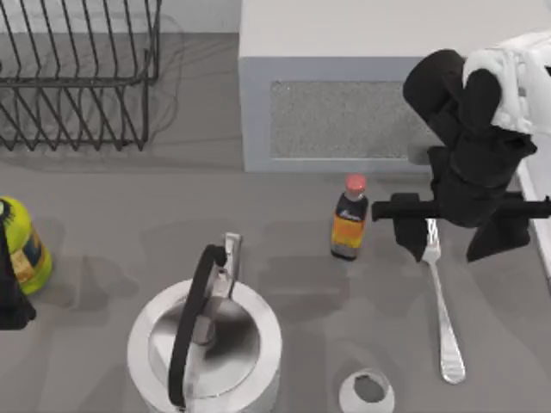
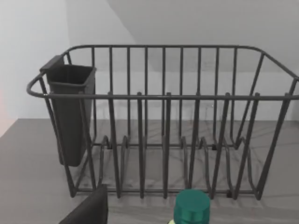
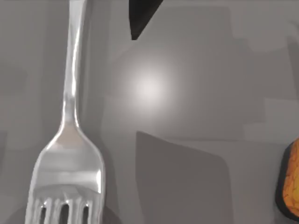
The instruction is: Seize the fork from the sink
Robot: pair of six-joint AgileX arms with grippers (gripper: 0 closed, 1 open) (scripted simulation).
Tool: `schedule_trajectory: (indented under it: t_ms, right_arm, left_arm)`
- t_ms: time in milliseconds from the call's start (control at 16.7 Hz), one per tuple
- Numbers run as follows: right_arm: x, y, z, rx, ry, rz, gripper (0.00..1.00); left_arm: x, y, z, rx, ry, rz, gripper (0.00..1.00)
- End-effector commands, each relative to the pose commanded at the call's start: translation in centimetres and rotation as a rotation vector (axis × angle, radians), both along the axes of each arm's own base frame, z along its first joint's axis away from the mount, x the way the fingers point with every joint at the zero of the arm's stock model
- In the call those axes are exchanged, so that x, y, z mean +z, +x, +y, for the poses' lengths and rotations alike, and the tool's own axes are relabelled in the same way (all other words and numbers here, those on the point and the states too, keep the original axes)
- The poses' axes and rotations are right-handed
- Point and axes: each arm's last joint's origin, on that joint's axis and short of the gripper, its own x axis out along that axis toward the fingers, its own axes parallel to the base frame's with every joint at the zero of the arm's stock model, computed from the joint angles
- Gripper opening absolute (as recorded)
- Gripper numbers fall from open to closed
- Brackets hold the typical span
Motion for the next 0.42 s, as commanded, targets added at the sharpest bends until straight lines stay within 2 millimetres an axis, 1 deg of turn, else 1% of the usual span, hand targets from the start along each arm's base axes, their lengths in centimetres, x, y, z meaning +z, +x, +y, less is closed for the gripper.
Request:
schedule_trajectory:
  t_ms: [60, 120, 420]
  right_arm:
    - [0.0, 0.0, 0.0, 0.0, 0.0, 0.0, 0.98]
    - [0.0, 0.0, 0.0, 0.0, 0.0, 0.0, 1.0]
    - [0.0, 0.0, 0.0, 0.0, 0.0, 0.0, 1.0]
  left_arm:
    - [0.0, 0.0, 0.0, 0.0, 0.0, 0.0, 1.0]
    - [0.0, 0.0, 0.0, 0.0, 0.0, 0.0, 1.0]
    - [0.0, 0.0, 0.0, 0.0, 0.0, 0.0, 1.0]
